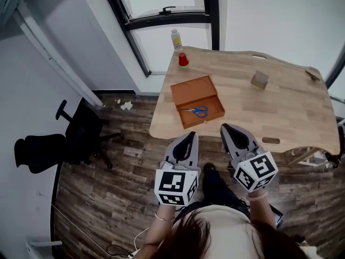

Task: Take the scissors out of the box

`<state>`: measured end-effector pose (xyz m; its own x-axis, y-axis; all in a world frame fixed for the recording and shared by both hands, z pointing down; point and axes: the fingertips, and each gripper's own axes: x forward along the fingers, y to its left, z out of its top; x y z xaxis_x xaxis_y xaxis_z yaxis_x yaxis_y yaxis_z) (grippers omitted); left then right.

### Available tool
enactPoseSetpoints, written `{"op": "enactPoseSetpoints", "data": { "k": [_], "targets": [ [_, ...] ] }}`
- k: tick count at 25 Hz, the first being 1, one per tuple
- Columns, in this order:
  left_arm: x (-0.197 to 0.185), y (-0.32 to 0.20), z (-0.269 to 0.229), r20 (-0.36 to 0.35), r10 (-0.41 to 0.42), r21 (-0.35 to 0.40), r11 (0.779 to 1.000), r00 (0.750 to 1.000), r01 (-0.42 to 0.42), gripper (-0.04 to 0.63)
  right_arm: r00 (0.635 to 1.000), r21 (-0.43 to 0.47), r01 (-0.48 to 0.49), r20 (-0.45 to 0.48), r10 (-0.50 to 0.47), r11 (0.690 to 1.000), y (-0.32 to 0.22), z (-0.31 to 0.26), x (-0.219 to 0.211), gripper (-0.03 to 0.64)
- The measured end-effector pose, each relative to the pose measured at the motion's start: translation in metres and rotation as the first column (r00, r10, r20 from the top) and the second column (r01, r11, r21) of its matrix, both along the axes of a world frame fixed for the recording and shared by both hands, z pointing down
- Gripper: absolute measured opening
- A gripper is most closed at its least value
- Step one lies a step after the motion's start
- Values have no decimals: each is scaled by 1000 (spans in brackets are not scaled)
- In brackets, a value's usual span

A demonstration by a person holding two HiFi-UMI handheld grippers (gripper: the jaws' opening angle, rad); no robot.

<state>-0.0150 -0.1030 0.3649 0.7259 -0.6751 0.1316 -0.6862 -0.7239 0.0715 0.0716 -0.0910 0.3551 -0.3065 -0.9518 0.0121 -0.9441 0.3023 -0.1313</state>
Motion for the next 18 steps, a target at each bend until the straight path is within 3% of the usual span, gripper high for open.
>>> {"op": "enactPoseSetpoints", "data": {
  "k": [18],
  "targets": [
    [35, -93, 3, -2, -13, -19, 1000, 1000, 13, 19, 996, -50, 61, -64, -64, 997, -101, 7, 24, 29]
  ]
}}
